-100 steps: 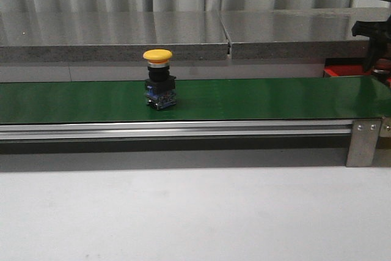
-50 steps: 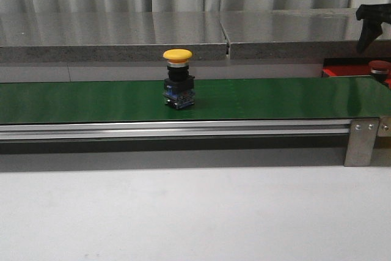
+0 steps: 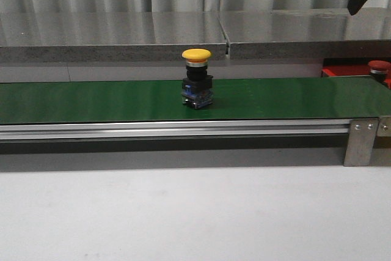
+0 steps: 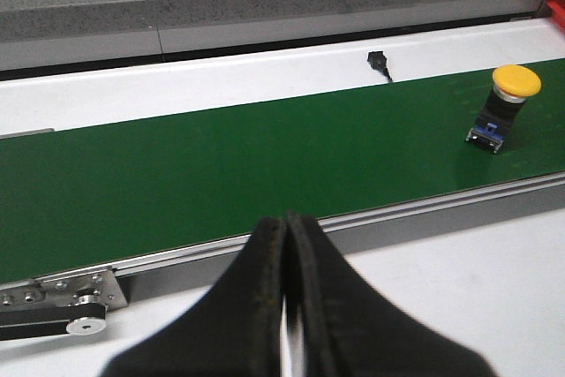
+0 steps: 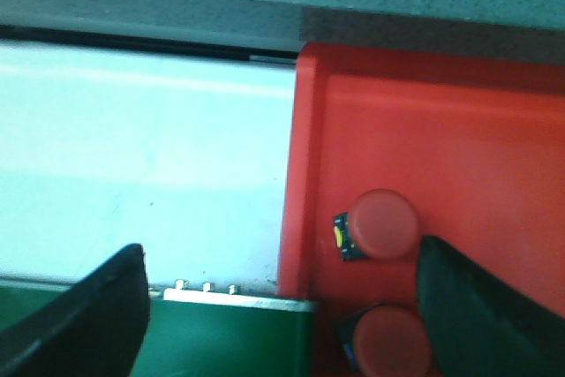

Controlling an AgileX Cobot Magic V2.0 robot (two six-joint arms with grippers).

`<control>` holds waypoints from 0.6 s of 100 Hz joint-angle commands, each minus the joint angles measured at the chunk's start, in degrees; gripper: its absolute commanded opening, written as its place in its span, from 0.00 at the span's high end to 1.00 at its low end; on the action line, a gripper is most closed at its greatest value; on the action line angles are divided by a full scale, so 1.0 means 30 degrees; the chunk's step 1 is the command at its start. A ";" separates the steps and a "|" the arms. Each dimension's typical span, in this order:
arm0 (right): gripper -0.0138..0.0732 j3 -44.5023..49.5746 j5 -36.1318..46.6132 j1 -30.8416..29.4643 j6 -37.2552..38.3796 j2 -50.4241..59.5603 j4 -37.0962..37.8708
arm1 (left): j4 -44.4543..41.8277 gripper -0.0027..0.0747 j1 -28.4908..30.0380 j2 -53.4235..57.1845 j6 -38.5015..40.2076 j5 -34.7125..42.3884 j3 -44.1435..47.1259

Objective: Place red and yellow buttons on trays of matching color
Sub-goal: 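Move the right gripper over the yellow button and grasp it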

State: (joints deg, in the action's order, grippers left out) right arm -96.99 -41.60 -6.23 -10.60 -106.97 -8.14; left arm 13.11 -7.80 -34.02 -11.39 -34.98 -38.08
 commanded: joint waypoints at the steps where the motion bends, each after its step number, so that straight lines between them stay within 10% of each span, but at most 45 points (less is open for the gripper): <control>1: 0.14 0.0492 0.1248 0.0530 -0.0336 0.2135 0.0255 | 0.0366 0.99 -0.0147 0.0011 0.0082 0.1263 -0.0528; 60: 0.14 0.5238 -0.0633 0.4836 -0.1093 0.7072 0.0255 | 0.0366 0.99 -0.0147 0.0011 0.0082 0.1263 -0.0528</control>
State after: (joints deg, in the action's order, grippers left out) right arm -80.10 -43.58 6.82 -11.87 -88.69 -7.78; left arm 13.11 -7.80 -34.02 -11.39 -34.98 -38.08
